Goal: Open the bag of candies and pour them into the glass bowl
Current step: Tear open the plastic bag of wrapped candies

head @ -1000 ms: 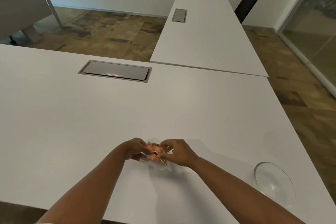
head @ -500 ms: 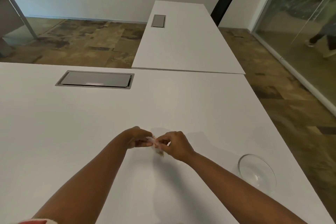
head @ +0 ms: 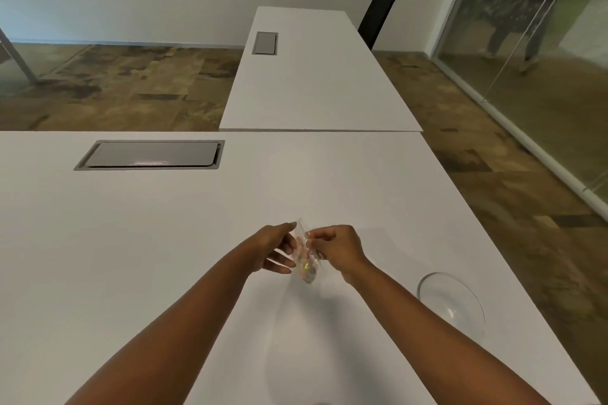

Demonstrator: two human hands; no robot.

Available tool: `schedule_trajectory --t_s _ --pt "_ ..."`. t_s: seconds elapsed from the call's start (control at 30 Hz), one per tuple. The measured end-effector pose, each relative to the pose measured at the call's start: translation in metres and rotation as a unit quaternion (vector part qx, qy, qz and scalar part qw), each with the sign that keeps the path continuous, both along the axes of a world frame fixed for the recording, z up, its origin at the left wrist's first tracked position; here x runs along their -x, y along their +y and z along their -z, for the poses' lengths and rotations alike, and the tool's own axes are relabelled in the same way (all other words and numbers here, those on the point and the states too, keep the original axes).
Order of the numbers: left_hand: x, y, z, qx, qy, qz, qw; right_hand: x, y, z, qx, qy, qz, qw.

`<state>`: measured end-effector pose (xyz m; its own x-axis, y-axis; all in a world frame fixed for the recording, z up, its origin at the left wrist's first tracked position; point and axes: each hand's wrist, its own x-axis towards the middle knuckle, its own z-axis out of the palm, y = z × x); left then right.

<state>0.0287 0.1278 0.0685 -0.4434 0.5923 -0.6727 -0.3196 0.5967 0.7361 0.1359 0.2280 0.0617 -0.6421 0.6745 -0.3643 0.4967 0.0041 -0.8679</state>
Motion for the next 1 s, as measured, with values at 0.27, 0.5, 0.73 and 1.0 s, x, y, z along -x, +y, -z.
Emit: schedule_trajectory --t_s 0.27,0.5,0.73,1.0 --pt "-0.015 0.017 -0.005 -0.010 0.043 0.059 0.997 -0.009 0.008 -0.005 -0.044 0.002 0.045 0.998" --pt "-0.025 0.028 -0.003 -0.019 0.075 0.055 0.995 -0.018 0.011 -0.012 -0.006 0.026 0.052 0.998" --pt "-0.029 0.033 -0.003 -0.044 0.073 0.065 0.994 -0.024 0.017 -0.012 0.043 0.034 0.063 0.997" --pt "-0.035 0.032 -0.002 -0.101 0.039 0.079 0.991 -0.028 0.024 -0.016 0.140 0.058 0.053 0.987"
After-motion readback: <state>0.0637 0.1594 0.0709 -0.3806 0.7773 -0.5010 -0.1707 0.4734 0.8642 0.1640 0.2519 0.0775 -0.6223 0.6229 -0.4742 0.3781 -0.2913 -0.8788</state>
